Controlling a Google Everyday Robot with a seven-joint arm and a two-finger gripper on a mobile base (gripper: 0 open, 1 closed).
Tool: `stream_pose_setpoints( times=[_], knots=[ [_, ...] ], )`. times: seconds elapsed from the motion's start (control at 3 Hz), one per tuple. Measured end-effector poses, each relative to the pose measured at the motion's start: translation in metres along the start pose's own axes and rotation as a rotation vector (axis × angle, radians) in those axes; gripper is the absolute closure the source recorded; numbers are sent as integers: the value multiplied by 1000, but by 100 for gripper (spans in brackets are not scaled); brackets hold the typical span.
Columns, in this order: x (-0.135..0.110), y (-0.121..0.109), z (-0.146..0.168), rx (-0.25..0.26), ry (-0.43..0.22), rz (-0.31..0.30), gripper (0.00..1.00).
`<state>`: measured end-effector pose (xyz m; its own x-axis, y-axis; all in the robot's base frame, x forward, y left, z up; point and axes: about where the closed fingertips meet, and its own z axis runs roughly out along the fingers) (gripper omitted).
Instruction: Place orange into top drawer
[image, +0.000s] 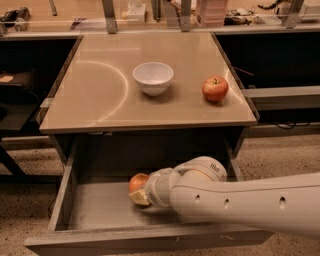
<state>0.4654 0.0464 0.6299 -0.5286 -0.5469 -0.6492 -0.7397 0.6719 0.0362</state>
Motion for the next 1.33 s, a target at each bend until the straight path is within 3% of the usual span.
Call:
stream_pose_setpoints(
  times=[0.33,0.67,1.33],
  knots=[
    [3,10,15,-42,8,23,100],
    [2,10,15,-42,8,23,81],
    [2,10,15,-42,8,23,35]
  ],
)
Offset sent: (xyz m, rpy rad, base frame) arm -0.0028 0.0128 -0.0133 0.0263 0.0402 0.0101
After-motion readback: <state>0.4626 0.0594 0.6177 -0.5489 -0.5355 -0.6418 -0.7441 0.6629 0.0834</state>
